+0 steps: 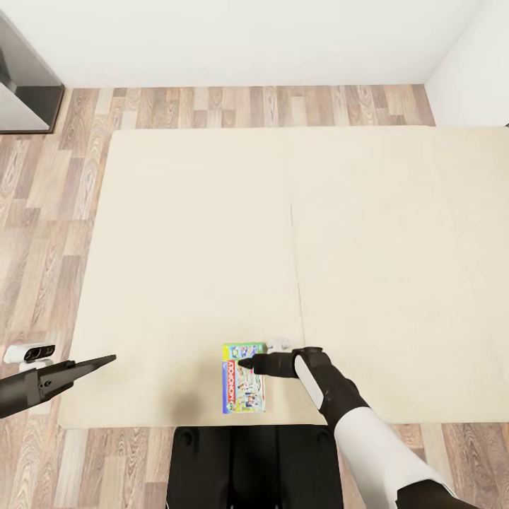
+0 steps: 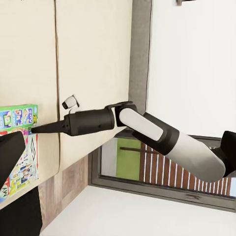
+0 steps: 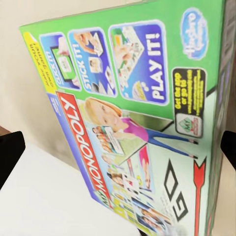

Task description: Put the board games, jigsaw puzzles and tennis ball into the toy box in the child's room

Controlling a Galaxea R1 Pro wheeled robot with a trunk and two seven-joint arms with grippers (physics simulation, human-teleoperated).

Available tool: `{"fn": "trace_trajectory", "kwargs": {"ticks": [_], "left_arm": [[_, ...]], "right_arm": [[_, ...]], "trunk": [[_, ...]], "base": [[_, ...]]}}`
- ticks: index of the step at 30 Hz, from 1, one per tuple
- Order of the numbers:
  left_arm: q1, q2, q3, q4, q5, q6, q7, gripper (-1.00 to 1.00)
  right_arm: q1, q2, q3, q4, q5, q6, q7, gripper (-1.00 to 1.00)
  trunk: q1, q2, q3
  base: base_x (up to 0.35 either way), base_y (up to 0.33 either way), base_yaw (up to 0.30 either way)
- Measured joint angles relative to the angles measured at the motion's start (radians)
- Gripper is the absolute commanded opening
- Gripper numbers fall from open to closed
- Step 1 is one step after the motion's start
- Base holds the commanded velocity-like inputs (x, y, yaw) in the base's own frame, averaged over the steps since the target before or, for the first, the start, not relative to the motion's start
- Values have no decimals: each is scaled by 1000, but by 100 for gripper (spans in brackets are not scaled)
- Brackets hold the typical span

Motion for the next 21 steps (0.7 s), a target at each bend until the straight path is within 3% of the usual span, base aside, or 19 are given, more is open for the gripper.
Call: {"fn": "trace_trajectory", "kwargs": {"ticks": [15,21], "left_arm": [[0,0,0,0,0,0,0,100],[0,0,0,0,0,0,0,100]], "right_arm": [[0,0,4,10,2,-5,-11,100],[0,0,6,10,2,-6,-10,100]], "trunk": [[0,0,0],[0,0,0]], "base": [[0,2,0],[0,113,0]]}}
